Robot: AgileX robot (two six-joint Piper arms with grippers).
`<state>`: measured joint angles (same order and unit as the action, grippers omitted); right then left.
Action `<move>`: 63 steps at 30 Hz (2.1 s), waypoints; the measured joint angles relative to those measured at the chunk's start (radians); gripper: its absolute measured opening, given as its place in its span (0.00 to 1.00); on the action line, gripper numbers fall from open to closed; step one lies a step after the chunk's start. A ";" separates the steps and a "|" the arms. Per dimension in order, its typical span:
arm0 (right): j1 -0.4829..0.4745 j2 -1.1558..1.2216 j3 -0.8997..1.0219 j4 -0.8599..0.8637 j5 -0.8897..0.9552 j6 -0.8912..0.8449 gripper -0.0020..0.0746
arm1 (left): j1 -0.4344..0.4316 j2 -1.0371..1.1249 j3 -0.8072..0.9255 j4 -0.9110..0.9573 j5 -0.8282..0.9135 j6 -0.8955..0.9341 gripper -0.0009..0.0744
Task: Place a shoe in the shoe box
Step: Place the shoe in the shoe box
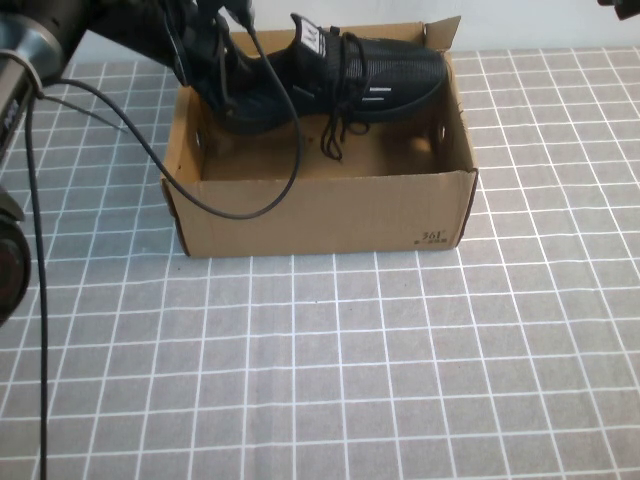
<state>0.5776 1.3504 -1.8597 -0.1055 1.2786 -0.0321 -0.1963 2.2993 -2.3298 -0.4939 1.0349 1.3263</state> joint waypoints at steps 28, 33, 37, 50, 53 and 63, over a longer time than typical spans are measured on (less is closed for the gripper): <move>0.000 0.050 0.011 0.000 -0.002 0.004 0.01 | 0.009 0.042 -0.222 0.000 0.209 -0.068 0.08; 0.000 0.050 0.011 -0.004 -0.002 0.004 0.01 | 0.020 0.042 -0.248 -0.001 0.234 -0.074 0.08; 0.000 0.050 0.011 -0.004 -0.002 0.004 0.01 | 0.030 0.042 -0.248 0.009 0.235 -0.101 0.08; 0.000 0.050 0.011 -0.004 -0.002 0.004 0.01 | 0.032 0.082 -0.249 0.015 0.235 -0.066 0.08; 0.000 0.050 0.011 -0.004 -0.002 0.004 0.01 | 0.033 0.093 -0.249 0.004 0.235 -0.043 0.08; 0.000 0.050 0.011 -0.004 -0.002 0.004 0.01 | 0.034 0.126 -0.250 -0.041 0.233 -0.009 0.08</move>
<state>0.5776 1.4005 -1.8491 -0.1090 1.2768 -0.0286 -0.1620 2.4257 -2.5801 -0.5345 1.2681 1.3170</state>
